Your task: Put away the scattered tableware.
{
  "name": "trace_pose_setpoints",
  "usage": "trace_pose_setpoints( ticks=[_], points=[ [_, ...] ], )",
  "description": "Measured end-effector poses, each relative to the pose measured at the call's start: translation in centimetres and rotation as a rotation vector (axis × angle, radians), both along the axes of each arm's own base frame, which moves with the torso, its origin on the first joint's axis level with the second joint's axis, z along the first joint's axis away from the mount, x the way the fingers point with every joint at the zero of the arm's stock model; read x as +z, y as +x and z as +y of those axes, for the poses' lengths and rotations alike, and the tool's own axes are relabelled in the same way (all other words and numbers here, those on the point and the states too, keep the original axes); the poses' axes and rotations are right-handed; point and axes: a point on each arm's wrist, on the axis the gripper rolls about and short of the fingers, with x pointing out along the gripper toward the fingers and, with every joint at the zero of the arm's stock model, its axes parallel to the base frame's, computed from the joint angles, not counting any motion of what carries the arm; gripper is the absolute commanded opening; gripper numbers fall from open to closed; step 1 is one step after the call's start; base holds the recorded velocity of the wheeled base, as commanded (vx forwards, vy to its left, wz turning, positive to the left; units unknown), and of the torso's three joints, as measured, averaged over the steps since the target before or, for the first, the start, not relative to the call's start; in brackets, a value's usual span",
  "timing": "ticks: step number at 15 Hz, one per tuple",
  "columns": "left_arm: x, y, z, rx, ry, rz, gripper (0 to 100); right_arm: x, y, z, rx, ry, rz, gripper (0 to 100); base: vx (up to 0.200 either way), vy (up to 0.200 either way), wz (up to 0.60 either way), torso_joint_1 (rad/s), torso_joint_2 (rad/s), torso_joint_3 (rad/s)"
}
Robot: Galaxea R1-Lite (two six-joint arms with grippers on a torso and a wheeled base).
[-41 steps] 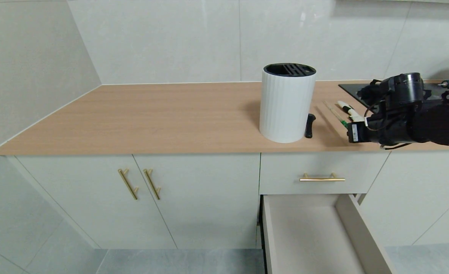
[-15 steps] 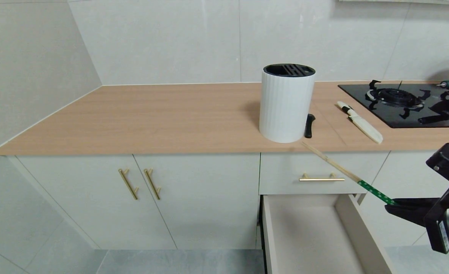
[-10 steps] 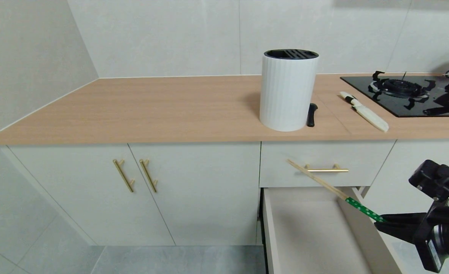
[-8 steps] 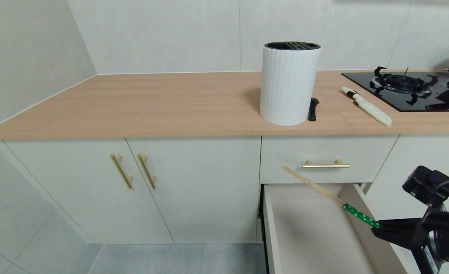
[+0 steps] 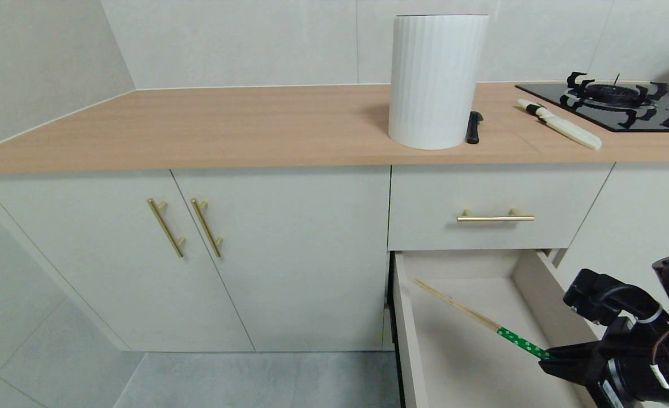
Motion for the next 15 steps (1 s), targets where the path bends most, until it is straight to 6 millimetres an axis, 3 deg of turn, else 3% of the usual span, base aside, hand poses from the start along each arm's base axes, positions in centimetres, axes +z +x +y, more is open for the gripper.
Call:
trace_pose_setpoints(
  ticks=[4,9,15],
  points=[
    [0.0,0.0,0.0,0.0,0.0,0.0,100,-1.2,1.5,0.6,-0.018,-0.009,-0.005,0,0.0,0.0,0.0,-0.113,0.29,0.117],
    [0.0,0.0,0.0,0.0,0.0,0.0,100,-2.5,4.5,0.3,-0.134,0.034,-0.067,0,0.0,0.0,0.0,-0.004,0.01,0.009],
    [0.0,0.0,0.0,0.0,0.0,0.0,100,-4.7,6.4,1.1,-0.247,-0.004,-0.054,0,0.0,0.0,0.0,0.0,0.0,0.0]
  ],
)
